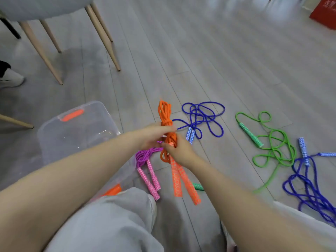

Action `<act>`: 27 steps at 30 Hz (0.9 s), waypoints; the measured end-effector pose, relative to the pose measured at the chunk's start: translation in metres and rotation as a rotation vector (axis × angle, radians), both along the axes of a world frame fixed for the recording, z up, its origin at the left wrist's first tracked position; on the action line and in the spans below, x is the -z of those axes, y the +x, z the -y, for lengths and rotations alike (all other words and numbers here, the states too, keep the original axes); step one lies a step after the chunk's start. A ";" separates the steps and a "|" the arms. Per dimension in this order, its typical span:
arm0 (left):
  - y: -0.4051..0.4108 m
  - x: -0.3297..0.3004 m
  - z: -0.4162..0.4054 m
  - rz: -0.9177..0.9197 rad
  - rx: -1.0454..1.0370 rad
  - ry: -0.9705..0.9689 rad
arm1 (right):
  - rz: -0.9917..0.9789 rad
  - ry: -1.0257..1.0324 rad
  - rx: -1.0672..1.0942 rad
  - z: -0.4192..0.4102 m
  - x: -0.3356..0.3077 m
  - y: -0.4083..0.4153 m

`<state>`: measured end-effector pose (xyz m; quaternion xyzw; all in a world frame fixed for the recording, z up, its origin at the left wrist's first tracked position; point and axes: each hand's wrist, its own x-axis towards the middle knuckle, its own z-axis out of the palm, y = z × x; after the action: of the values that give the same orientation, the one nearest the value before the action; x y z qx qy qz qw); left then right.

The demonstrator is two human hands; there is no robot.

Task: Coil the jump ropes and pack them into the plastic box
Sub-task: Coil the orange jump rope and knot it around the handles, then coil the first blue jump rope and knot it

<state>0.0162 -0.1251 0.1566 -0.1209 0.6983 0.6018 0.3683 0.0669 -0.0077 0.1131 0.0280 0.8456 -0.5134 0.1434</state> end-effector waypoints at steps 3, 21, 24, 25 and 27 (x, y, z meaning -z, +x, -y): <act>-0.020 0.052 -0.001 -0.102 -0.080 -0.093 | 0.077 0.027 -0.004 0.012 0.036 -0.016; -0.073 0.195 0.032 -0.324 0.694 -0.962 | 0.309 0.274 0.315 -0.060 0.188 -0.078; -0.073 0.206 0.035 -0.329 0.737 -1.101 | 0.292 0.388 0.310 -0.066 0.199 -0.089; -0.073 0.209 0.035 -0.351 0.757 -1.154 | 0.301 0.437 0.270 -0.066 0.203 -0.092; -0.073 0.213 0.034 -0.453 0.829 -1.279 | 0.338 0.566 0.171 -0.063 0.207 -0.095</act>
<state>-0.0570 -0.1586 -0.0561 0.0861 0.9545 -0.0922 0.2703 -0.0281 0.0551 -0.0935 0.2223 0.9134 -0.2566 0.2246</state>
